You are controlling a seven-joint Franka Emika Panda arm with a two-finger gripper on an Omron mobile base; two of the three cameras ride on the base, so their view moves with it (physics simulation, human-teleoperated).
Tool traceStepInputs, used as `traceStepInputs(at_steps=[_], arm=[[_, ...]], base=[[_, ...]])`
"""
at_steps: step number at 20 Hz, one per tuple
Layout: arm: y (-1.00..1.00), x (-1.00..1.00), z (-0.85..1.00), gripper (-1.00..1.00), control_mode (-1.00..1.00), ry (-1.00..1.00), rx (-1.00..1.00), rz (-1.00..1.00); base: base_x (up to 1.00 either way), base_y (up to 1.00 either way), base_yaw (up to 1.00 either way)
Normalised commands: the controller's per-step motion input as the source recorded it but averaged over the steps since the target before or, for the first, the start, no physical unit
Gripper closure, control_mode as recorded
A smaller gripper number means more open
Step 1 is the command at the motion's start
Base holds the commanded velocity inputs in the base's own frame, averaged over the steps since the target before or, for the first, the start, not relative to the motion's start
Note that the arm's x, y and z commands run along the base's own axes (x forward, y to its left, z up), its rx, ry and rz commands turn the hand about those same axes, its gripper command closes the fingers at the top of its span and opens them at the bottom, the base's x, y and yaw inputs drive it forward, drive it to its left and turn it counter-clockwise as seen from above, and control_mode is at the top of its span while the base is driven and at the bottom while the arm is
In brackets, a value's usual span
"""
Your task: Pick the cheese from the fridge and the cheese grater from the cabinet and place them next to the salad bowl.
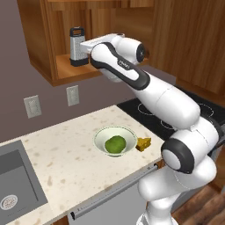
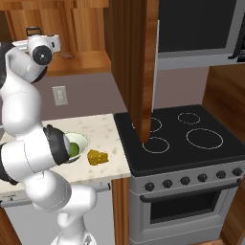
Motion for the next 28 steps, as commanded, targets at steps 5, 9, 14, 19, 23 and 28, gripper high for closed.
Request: traceStepInputs(at_steps=[5,9,14,19,23,28], arm=[[0.13,0.10,-0.08,-1.00,-1.00,0.04,0.00,0.00],[0.06,0.23,-0.05,-1.00,-1.00,0.04,0.00,0.00],[0.01,0.27,-0.01,-1.00,-1.00,0.05,0.02,0.00],[0.22,0.17,-0.02,-1.00,-1.00,0.01,0.00,0.00],[0.50,0.00,0.00,-1.00,-1.00,0.00,0.00,0.00],[0.31,0.11,0.00,-1.00,-1.00,0.01,0.00,0.00]], base=[[0.00,0.00,0.00],[0.00,0.00,0.00],[0.00,0.00,0.00],[0.00,0.00,0.00],[0.00,0.00,0.00],[0.00,0.00,0.00]])
